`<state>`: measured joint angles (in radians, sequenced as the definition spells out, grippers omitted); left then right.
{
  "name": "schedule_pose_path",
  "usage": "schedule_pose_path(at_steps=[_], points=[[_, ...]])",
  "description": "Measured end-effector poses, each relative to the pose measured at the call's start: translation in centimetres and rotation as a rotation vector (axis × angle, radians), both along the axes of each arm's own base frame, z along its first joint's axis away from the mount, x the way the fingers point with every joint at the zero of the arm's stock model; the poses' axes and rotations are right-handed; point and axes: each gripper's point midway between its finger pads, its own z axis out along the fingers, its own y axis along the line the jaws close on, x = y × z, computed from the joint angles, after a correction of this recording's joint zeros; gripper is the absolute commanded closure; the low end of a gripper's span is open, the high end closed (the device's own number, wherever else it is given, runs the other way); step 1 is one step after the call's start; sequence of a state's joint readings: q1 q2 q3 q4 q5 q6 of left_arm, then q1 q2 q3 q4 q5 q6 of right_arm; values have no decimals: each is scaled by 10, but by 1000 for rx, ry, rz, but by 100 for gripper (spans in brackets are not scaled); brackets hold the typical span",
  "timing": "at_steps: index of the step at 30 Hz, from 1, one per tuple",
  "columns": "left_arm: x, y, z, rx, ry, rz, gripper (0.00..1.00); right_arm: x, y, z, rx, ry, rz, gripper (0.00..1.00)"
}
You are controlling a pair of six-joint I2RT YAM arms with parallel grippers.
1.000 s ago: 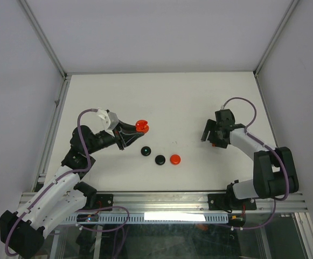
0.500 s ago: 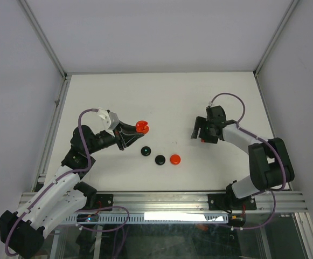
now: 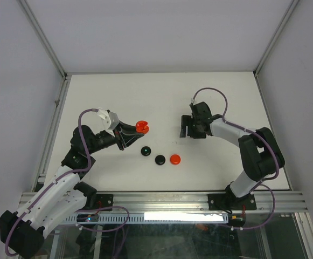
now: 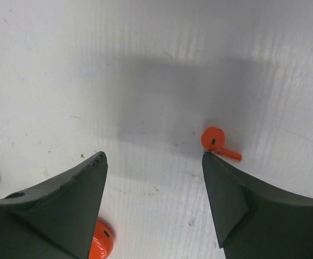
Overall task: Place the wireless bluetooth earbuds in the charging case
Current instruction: Pick up the earbud from the center of the board.
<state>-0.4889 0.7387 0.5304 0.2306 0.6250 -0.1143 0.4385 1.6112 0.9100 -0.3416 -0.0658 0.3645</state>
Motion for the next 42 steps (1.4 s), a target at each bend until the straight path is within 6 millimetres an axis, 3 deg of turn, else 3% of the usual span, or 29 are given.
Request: schedule_pose_path(at_steps=[11, 21, 31, 42], points=[[0, 0, 1, -1, -2, 0, 100, 27, 19, 21, -84, -101, 80, 30], [0, 0, 1, -1, -2, 0, 100, 30, -19, 24, -288, -114, -7, 50], [0, 0, 0, 0, -1, 0, 100, 29, -25, -5, -354, -39, -19, 56], [-1, 0, 0, 1, 1, -1, 100, 29, -31, -10, -296, 2, -69, 61]])
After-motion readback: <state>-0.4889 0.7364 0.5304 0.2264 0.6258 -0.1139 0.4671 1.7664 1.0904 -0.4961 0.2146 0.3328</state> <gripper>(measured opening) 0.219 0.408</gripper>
